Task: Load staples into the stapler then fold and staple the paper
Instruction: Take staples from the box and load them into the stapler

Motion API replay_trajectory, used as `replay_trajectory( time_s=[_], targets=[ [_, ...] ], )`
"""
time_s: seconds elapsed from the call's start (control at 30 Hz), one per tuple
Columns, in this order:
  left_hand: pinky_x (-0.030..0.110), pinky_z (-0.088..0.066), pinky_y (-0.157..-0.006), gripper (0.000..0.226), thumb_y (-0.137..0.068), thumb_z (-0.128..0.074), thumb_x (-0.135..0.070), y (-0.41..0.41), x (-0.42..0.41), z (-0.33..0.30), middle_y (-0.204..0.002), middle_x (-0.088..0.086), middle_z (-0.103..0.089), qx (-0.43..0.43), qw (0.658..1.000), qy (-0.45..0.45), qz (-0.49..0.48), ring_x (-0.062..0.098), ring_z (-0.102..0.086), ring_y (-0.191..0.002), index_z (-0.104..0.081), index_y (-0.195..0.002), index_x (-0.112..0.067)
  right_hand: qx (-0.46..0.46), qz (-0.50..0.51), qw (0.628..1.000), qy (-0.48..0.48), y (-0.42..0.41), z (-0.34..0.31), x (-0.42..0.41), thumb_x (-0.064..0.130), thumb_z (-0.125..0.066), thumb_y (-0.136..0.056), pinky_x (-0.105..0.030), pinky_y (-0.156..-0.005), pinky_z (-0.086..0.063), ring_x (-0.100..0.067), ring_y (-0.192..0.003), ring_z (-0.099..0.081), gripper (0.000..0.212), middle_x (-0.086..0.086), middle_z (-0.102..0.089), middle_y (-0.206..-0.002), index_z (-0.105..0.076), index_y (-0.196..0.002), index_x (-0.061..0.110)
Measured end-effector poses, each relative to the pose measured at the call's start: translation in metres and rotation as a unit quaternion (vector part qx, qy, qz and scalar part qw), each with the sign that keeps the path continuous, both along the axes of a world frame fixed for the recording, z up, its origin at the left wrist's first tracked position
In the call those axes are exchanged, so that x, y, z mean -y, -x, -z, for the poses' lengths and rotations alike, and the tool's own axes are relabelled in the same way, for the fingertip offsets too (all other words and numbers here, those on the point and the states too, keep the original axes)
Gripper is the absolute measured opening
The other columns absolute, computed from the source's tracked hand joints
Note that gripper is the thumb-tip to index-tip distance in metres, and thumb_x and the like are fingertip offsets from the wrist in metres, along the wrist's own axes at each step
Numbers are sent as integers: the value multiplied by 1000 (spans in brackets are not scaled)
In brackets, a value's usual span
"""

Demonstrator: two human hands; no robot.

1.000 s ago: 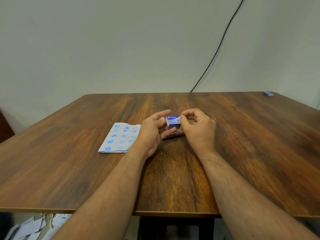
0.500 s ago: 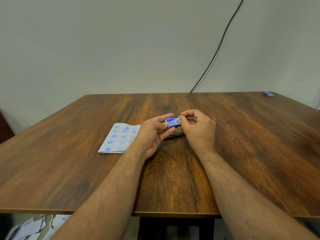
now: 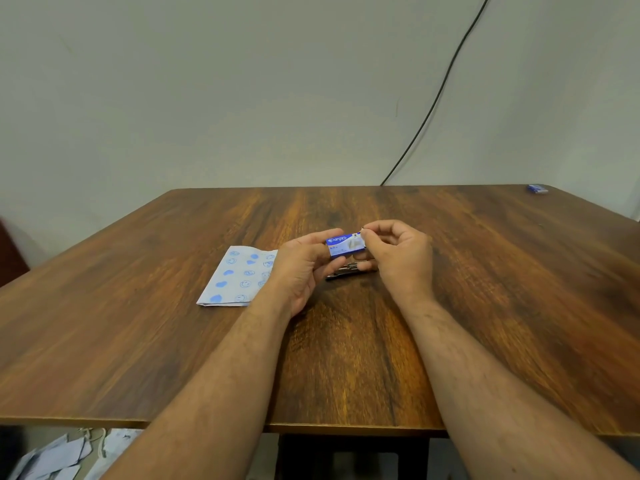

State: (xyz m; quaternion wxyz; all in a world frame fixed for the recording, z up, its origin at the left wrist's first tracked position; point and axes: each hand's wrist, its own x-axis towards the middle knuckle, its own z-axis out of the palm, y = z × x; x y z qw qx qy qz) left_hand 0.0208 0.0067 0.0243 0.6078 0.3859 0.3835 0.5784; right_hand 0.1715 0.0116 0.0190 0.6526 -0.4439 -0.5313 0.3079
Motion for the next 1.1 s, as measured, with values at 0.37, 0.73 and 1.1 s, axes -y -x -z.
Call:
replay_trajectory(
  time_s=[0.37,0.73,1.1],
  targets=[
    [32,-60,-85,43,-72,-82,5,-4,-1,10,-102,10,-77,-187,970,-148,-43,21,-74,-96,-71,-109,-13,-24,-37,998,40,1,1,-4,3,-71,-90,-24,-62,-60,-14,-68,-76,6,-9,-77,-80,-75,-87,7],
    [40,-61,-85,33,-79,-77,2,1,-8,9,-109,13,-74,-175,974,-125,-77,27,-73,-100,-73,-104,-19,-46,13,998,36,0,0,-6,8,-73,-91,-21,-63,-61,-15,-75,-78,7,-5,-77,-86,-77,-96,8],
    [30,-61,-74,46,-87,-68,7,-3,-5,4,-111,17,-70,-74,986,-100,-110,21,-73,-88,-48,-123,-15,-64,0,997,40,3,2,-7,6,-73,-90,-20,-63,-60,-16,-71,-77,5,-7,-77,-85,-76,-91,10]
  ],
)
